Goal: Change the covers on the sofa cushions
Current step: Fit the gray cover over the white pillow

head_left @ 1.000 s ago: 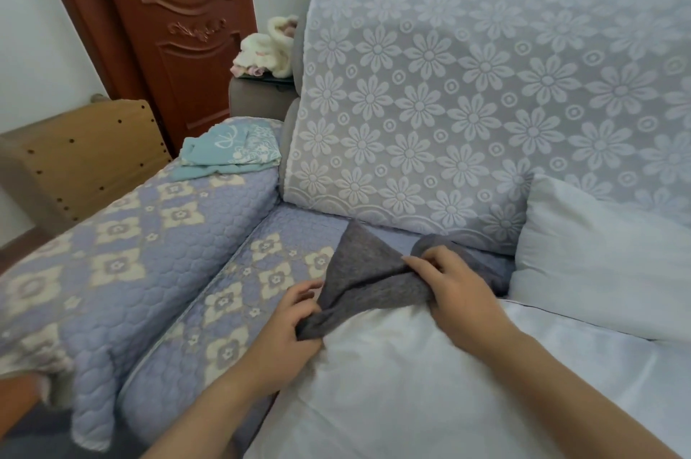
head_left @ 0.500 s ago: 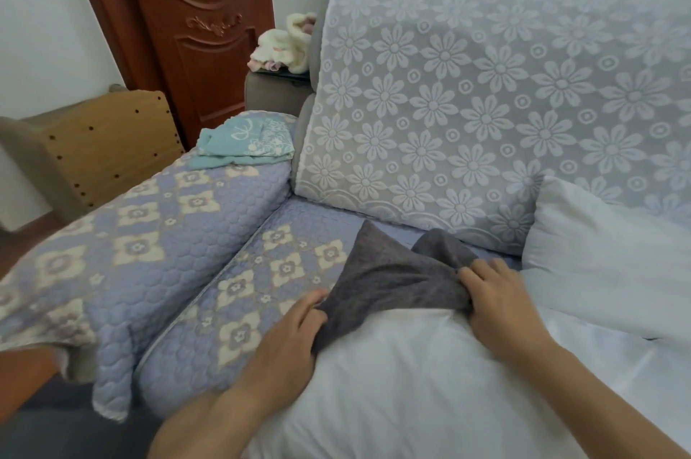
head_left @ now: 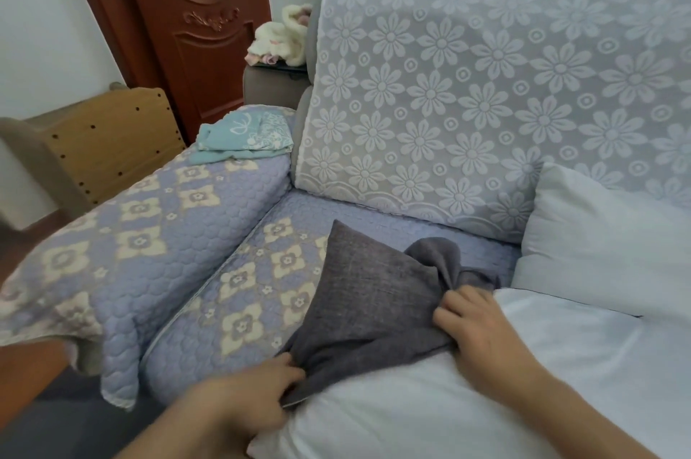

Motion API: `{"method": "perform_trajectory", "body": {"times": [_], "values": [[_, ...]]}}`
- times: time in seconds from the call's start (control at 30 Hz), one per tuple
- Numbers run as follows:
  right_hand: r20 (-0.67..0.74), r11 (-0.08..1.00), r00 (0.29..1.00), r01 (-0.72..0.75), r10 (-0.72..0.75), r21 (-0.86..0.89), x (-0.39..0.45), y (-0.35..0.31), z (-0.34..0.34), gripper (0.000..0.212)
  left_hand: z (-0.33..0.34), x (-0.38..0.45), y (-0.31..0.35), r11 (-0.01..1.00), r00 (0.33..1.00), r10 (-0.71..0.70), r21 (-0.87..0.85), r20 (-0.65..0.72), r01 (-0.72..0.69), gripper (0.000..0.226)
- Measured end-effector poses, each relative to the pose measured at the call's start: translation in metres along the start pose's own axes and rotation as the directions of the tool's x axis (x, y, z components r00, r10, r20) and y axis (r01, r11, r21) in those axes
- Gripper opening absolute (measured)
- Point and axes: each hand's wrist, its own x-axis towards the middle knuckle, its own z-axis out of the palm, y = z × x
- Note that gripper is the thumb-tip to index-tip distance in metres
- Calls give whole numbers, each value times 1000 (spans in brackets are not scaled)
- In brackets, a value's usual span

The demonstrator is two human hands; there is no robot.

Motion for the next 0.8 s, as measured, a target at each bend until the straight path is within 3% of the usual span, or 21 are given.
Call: {"method": "perform_trajectory", "body": {"times": [0.07, 0.1, 0.13, 0.17, 0.2, 0.23, 0.27, 0.3, 0.37, 0.43, 0.47, 0.53, 0.6, 0.67, 0.73, 0.8], "values": [[5, 998, 999, 53, -54, 34, -10, -16, -1, 16, -30, 2, -7, 980, 980, -143, -118, 136, 159, 19], [3, 998, 999, 54, -54, 46, -13, -18, -1, 18, -47, 4, -4, 958, 980, -189, -208, 63, 198, 14], [1, 998, 999, 33, -33, 55, -18, -17, -1, 22, -64, 11, 3, 918, 965, -240, -347, -107, 190, 9], [-2, 997, 1000, 17, -17, 70, -21, -16, -1, 26, -75, 25, 7, 853, 902, -320, -504, -291, 140, 14], [-9, 996, 1000, 12, -11, 83, -24, -17, 0, 28, -82, 38, 15, 743, 818, -426, -665, -387, 72, 27], [-11, 995, 1000, 11, -10, 95, -26, -19, -1, 30, -88, 49, 27, 618, 771, -512, -786, -380, 23, 48], [-9, 994, 1000, 8, -7, 108, -27, -24, -3, 30, -91, 63, 37, 526, 769, -537, -851, -348, -18, 72], [-7, 993, 1000, 18, -18, 118, -28, -30, -4, 29, -88, 75, 45, 509, 785, -521, -860, -335, -29, 89], [1, 990, 998, 65, -65, 123, -33, -39, -4, 25, -74, 86, 65, 549, 760, -525, -835, -382, -41, 89], [19, 985, 994, 100, -104, 143, -42, -40, -8, 18, -55, 82, 78, 614, 625, -590, -787, -512, -64, 68], [31, 973, 997, 67, -76, 219, -47, -38, -13, 24, -42, 76, 82, 638, 557, -594, -761, -581, -113, 55], [60, 857, 992, -128, 113, 498, -43, -28, -36, 36, -17, 58, 87, 673, 422, -578, -701, -698, -236, 37], [-88, 716, 896, -286, 436, 637, -27, -7, -58, 26, 1, 43, 93, 673, 325, -582, -666, -745, -323, 37], [-140, 716, 739, -560, 659, 416, 2, 25, -74, 20, 13, 32, 98, 660, 272, -603, -661, -750, -357, 41], [83, 619, 619, -785, 781, 30, 29, 52, -77, 47, 17, 25, 100, 648, 249, -615, -660, -748, -381, 40], [391, 507, 446, -860, 805, -62, 44, 64, -72, 80, 18, 20, 100, 639, 245, -610, -651, -754, -411, 37]]}}
